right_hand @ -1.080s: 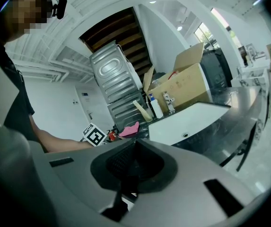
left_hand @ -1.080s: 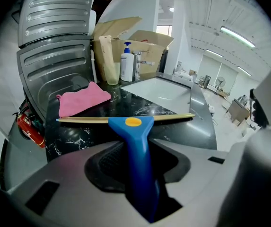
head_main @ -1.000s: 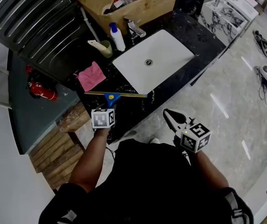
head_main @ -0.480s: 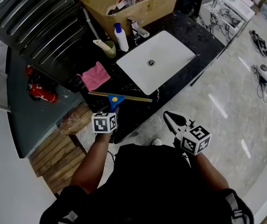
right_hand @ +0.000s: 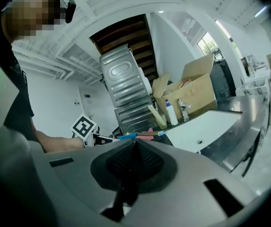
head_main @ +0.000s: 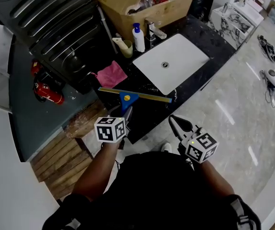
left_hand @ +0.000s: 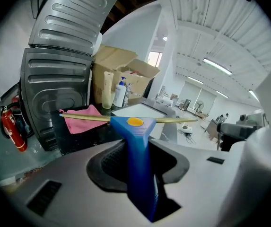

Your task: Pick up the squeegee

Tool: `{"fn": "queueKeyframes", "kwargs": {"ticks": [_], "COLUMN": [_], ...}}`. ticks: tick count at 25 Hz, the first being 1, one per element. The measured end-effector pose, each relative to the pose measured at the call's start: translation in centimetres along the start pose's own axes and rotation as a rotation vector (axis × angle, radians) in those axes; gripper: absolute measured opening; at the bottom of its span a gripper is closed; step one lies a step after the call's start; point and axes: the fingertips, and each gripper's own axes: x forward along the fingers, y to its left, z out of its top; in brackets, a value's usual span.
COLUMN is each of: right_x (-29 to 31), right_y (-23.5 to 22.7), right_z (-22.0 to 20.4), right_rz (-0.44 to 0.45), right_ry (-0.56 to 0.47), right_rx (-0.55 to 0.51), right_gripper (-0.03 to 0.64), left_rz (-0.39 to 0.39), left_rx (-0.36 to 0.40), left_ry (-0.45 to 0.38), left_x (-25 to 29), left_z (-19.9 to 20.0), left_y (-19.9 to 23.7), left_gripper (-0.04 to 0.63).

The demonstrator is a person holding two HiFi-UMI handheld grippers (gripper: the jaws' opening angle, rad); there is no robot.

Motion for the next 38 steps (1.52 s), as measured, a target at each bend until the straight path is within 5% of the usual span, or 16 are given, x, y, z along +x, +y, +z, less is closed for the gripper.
{"fn": "queueKeyframes", "kwargs": {"ticks": [13,28,38], "right_x": [1.4,0.6,-0.3], "right_y": [6.2,13.4,15.2], "right_z": [0.8,-2.5,-2.8], "right_rz": [-0.063,-0.157,-0.151], "right_ry": [-0.081,-0.059,-0.056], "right_rx": [-0.046,-0.093,-0.105], "right_gripper": [0.008,0.008,0.008], "left_rz": [-0.123,-0.268,-0.280], "left_rx": [-0.084,-0.087,-0.107], "left_ry": [-0.156,-0.147,-0.185], "left_x": [-9.2,-15.0,-17.7], "left_z": [2.9,0.5,-0.6], "left_y": [1.4,1.6,0.7], "left_gripper": [0.140,0.140,0.140]}}
